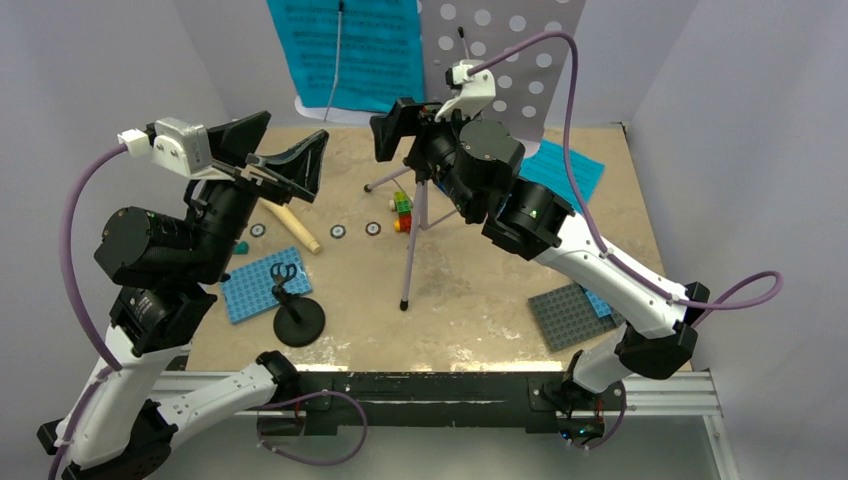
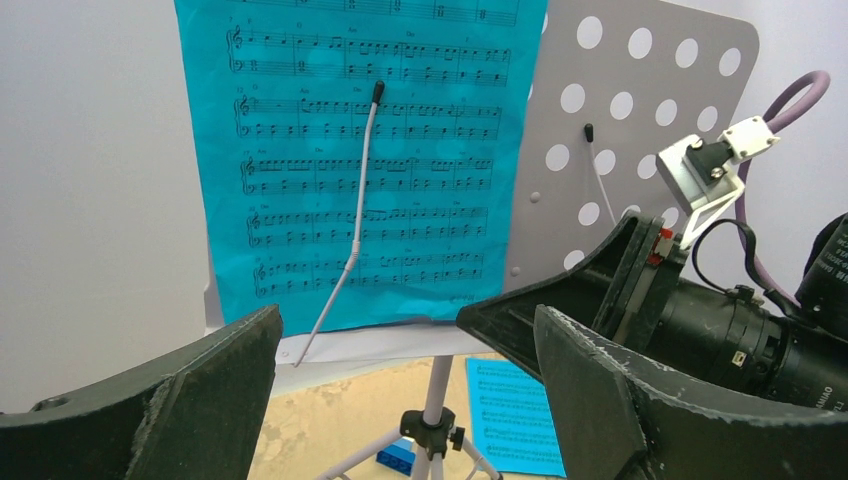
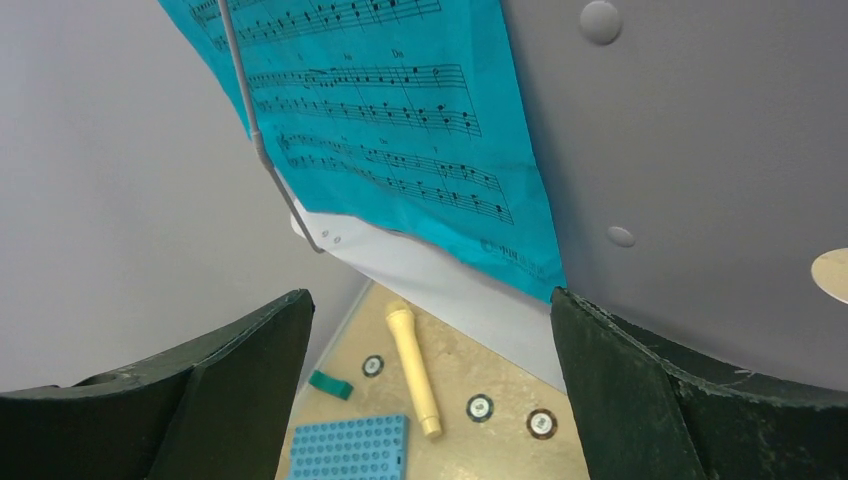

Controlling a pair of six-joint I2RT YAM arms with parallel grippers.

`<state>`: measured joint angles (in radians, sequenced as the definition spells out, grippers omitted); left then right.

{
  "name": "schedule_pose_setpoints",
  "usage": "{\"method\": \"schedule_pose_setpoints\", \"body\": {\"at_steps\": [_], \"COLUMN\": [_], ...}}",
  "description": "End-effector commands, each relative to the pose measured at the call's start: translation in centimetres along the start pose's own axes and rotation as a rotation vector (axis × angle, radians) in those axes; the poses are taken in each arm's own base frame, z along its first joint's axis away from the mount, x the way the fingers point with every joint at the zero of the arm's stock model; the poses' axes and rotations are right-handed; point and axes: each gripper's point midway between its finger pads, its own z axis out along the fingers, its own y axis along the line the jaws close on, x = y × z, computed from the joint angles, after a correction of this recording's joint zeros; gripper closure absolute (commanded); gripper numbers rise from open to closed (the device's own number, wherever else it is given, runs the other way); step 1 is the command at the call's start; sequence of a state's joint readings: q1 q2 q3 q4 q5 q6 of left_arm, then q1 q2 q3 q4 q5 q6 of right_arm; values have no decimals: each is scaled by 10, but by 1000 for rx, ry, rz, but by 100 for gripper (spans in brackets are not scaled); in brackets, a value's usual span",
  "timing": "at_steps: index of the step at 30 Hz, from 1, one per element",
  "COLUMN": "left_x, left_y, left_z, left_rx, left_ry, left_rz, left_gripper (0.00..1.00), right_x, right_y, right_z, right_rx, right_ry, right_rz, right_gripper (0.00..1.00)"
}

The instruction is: Pack up the instrument practice props

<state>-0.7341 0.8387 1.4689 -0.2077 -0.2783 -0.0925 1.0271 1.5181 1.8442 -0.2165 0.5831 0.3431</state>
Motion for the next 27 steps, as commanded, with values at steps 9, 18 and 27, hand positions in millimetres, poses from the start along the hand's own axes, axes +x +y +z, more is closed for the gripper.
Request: {"method": "schedule_pose_setpoints", "body": {"at_steps": [9, 18, 27], "left_x": [-14, -10, -11], "left_y": [8, 6, 4], "left_z": [-7, -4, -4], "left_rx": [-30, -24, -15], "left_ry": [-53, -52, -55], "left_rz": [8, 2, -12], "left_gripper": [1, 1, 2], "right_x": [-29, -18, -28], "right_y": [-16, -23, -11], "right_z": [-1, 4, 25], "right_rx": [103, 145, 145], "right_ry": [-88, -77, -135], "right_rz": [87, 67, 59], "right_gripper": [9, 9, 9]}}
